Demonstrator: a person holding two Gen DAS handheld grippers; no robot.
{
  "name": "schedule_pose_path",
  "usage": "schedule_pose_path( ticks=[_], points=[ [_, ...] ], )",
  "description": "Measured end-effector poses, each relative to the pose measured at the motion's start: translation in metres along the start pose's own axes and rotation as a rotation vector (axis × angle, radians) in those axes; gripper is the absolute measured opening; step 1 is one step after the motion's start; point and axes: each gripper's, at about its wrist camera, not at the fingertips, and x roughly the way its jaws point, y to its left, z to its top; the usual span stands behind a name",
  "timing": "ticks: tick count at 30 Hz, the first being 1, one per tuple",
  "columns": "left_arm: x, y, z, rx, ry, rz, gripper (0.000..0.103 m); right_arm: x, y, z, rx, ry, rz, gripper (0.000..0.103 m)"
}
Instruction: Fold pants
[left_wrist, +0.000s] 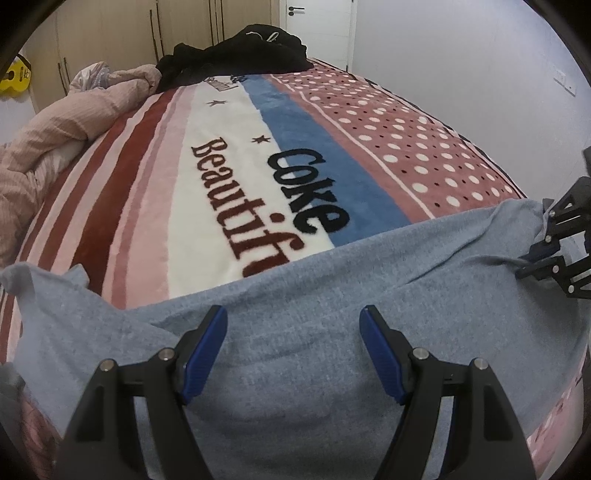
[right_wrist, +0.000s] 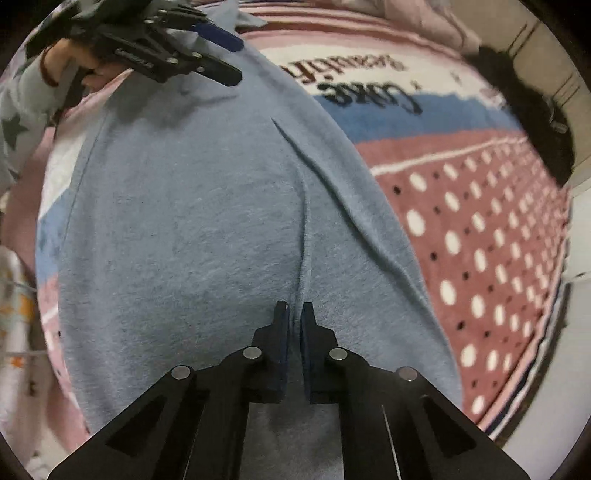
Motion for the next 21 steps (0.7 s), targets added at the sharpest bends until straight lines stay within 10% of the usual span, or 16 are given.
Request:
schedule_pose_path(
  ticks=[11,18,21],
  points=[
    [-0.003,-0.001,0.003,-0.023,-0.023,0.013,0.071,-0.019,-0.012,0.01,0.03,-0.066,-0.209,0.0],
    [-0.012,0.01,0.0,-0.025,-0.038,0.026,0.071,-0.017,-0.039,0.015,0.142,-0.087,-0.004,0.001],
    [-0.016,0.018,0.0,-0.035,-0.042,0.03,0.071,-0.013,-0.034,0.026,0.151,-0.112,0.043,0.022]
  ],
)
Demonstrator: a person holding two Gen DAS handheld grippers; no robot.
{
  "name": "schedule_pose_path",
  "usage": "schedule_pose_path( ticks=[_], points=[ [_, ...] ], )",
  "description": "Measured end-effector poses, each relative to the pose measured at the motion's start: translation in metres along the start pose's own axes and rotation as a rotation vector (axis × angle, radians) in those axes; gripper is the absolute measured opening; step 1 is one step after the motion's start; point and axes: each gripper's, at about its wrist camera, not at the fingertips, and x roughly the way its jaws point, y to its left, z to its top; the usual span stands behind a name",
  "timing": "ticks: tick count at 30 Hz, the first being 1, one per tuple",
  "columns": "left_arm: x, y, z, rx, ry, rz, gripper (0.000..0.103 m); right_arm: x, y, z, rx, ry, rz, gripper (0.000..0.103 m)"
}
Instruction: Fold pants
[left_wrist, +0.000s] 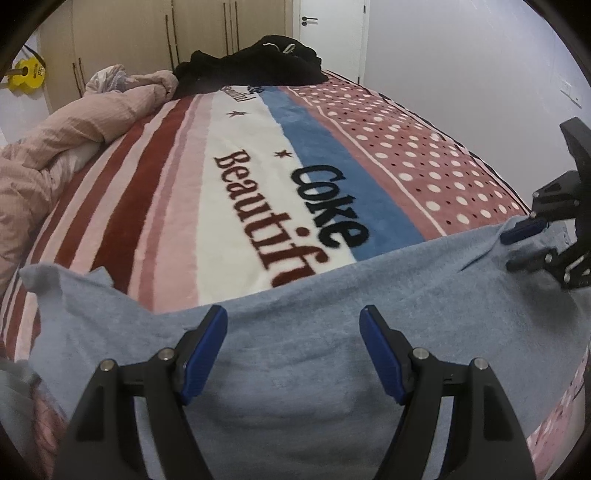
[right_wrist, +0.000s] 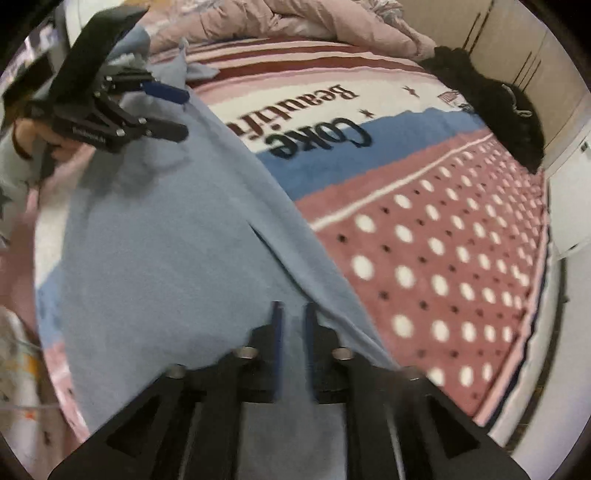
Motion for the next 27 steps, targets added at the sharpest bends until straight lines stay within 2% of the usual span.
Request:
schedule_pose_path(
  ticks=[2,5,6,10,11,12,15,17,18,20,23,26,27],
  points=[
    [-0.002,0.007,-0.002,-0.012,0.003,-0.011,0.071,0.007,0.01,0.013,-0.011,-0.023,0.054,0.022],
    [-0.004,0.014,-0.009,-0.011,0.016,-0.007,0.071,0.022,0.028,0.036,-0.054,-0.053,0.129,0.03],
    [-0.005,0.016,-0.012,-0.01,0.02,-0.01,0.071,0.028,0.036,0.044,-0.08,-0.055,0.139,0.035],
    [-0.01,0.02,-0.023,-0.007,0.023,-0.042,0.071,0.053,0.047,0.07,-0.128,-0.035,0.149,0.037],
    [-0.011,0.02,-0.026,-0.009,0.021,-0.049,0.071,0.06,0.047,0.076,-0.127,-0.023,0.16,0.042],
    [-0.012,0.021,-0.028,-0.011,0.019,-0.055,0.071,0.065,0.047,0.079,-0.125,-0.011,0.166,0.045],
    [-0.017,0.02,-0.037,-0.016,0.013,-0.079,0.071,0.07,0.047,0.081,-0.126,0.011,0.2,0.049],
    [-0.019,0.019,-0.043,-0.011,0.011,-0.088,0.072,0.067,0.049,0.079,-0.135,0.028,0.257,0.045],
    [-0.019,0.018,-0.046,-0.007,0.011,-0.088,0.072,0.065,0.051,0.077,-0.149,0.038,0.281,0.038],
    [-0.02,0.016,-0.049,0.003,0.012,-0.077,0.072,0.064,0.055,0.074,-0.169,0.067,0.323,0.03],
    [-0.02,0.015,-0.052,0.01,0.015,-0.069,0.072,0.065,0.054,0.075,-0.177,0.089,0.368,0.025],
    [-0.019,0.016,-0.053,0.014,0.016,-0.068,0.072,0.075,0.052,0.084,-0.176,0.107,0.352,0.025],
    [-0.019,0.016,-0.053,0.013,0.016,-0.068,0.072,0.077,0.053,0.086,-0.176,0.108,0.361,0.028]
  ],
)
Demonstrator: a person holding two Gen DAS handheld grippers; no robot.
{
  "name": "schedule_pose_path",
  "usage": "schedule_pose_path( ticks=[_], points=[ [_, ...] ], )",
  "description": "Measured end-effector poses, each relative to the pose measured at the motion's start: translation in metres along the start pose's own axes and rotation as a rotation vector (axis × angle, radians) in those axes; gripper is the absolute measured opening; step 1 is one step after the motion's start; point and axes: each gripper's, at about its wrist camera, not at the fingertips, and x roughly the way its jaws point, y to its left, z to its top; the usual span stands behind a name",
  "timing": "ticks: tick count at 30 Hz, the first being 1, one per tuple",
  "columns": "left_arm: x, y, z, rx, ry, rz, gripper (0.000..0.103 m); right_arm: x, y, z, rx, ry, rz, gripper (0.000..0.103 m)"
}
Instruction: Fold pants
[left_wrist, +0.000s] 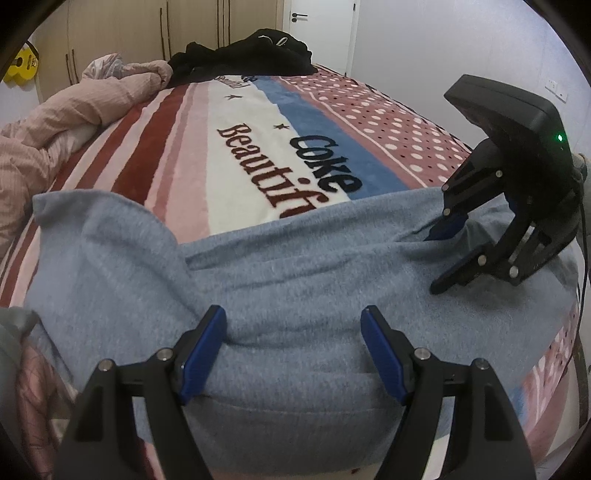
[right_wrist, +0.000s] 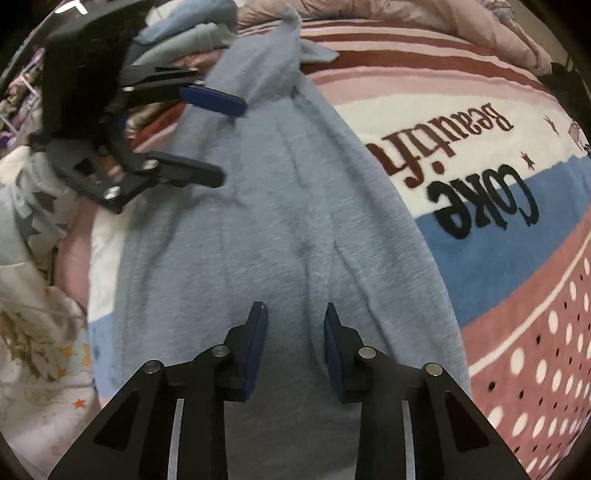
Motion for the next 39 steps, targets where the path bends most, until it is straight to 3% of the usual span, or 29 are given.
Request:
schedule_pose_path(
  ticks=[2,3,9,11,16,26,32,36,38,39],
  points=[
    [0.0,0.001,0.0,-0.002,-0.004,-0.002,0.072,0.001,0.008,0.003,-0.033,-0.002,-0.001,0.022],
    [-0.001,0.002,0.0,-0.004,-0.005,-0.002,0.072,0.001,0.012,0.004,-0.055,-0.004,-0.004,0.005],
    [-0.006,0.007,0.001,-0.033,-0.022,-0.001,0.072,-0.014,0.024,0.003,-0.073,-0.057,-0.142,0.0],
    [-0.007,0.008,0.002,-0.041,-0.025,0.006,0.072,-0.019,0.025,0.004,-0.061,-0.086,-0.203,0.0],
    [-0.013,0.009,0.002,-0.037,-0.033,0.02,0.072,-0.025,0.022,0.0,-0.054,-0.094,-0.232,0.0],
    [-0.005,0.021,0.002,-0.062,-0.028,0.037,0.072,-0.034,0.003,0.006,-0.002,-0.126,-0.404,0.0],
    [0.004,0.029,0.0,-0.079,-0.008,0.094,0.072,-0.025,-0.016,0.008,0.034,-0.083,-0.436,0.0],
    [-0.001,0.035,0.001,-0.104,-0.029,0.072,0.072,-0.019,-0.021,0.006,0.075,-0.052,-0.405,0.001],
    [-0.01,0.035,0.005,-0.094,-0.063,0.087,0.074,-0.025,-0.018,0.006,0.09,-0.079,-0.4,0.009],
    [-0.013,0.036,0.007,-0.096,-0.075,0.095,0.075,-0.029,-0.015,0.006,0.09,-0.1,-0.375,0.022]
  ],
)
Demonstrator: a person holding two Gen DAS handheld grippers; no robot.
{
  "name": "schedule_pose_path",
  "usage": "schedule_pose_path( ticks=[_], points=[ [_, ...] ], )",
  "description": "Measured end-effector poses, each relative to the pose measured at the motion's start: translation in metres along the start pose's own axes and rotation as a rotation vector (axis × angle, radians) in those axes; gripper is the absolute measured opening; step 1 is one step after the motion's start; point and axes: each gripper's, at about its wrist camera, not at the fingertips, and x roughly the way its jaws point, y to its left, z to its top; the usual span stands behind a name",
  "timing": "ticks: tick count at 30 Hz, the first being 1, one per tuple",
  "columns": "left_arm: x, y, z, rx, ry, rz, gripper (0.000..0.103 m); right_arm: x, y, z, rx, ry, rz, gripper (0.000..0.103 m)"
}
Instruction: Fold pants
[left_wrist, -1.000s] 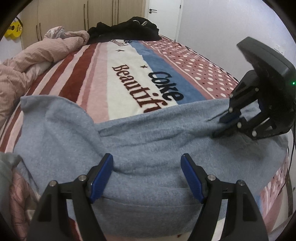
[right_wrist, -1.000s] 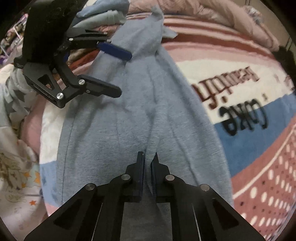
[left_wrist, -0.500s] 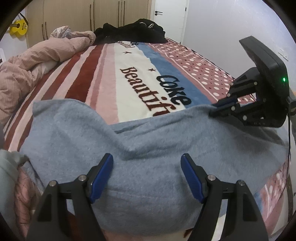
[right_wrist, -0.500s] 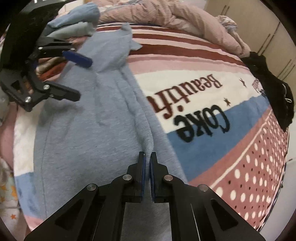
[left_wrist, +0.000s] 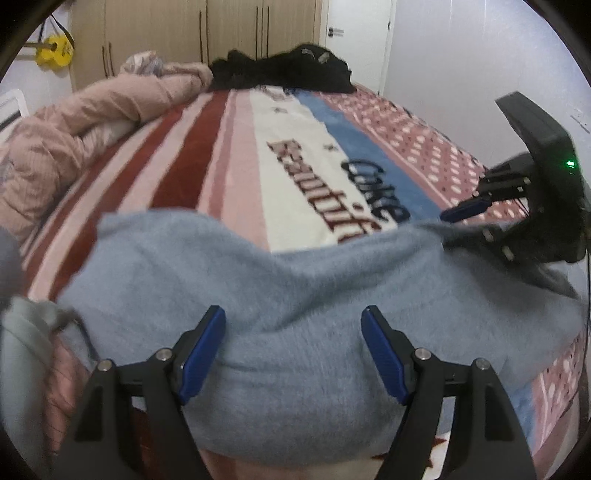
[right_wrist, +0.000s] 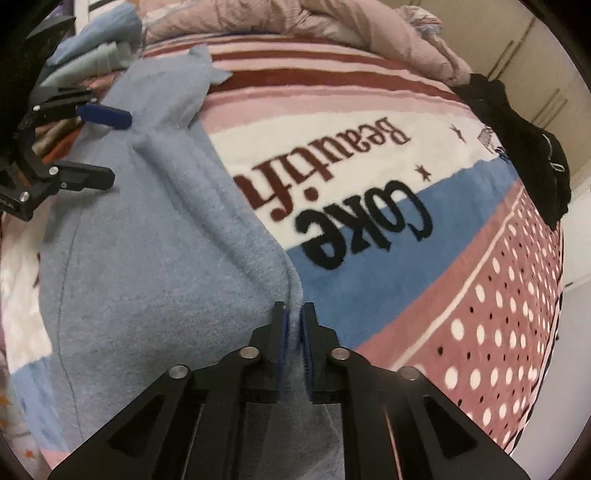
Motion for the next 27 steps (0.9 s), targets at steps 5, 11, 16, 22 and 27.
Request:
schedule_pose_path(
  ticks=[5,11,16,22,27],
  points=[
    [-0.003,0.011,0.011,-0.04,-0.01,0.023,0.078,-0.013,0.018,0.022,-0.004,-0.097,0.09,0.034],
    [0.016,0.022,0.001,-0.037,0.074,0.098,0.054,0.012,0.042,0.076,-0.035,-0.184,0.156,0.033],
    [0.021,0.038,-0.013,-0.062,0.111,0.122,0.036,0.04,0.055,0.1,-0.076,-0.135,0.203,0.032],
    [0.02,0.037,-0.021,-0.04,0.114,0.137,0.036,0.055,0.075,0.099,-0.152,-0.08,0.19,0.031],
    [0.02,0.038,-0.022,-0.05,0.111,0.128,0.036,0.065,0.08,0.11,-0.167,-0.088,0.13,0.042]
  ],
)
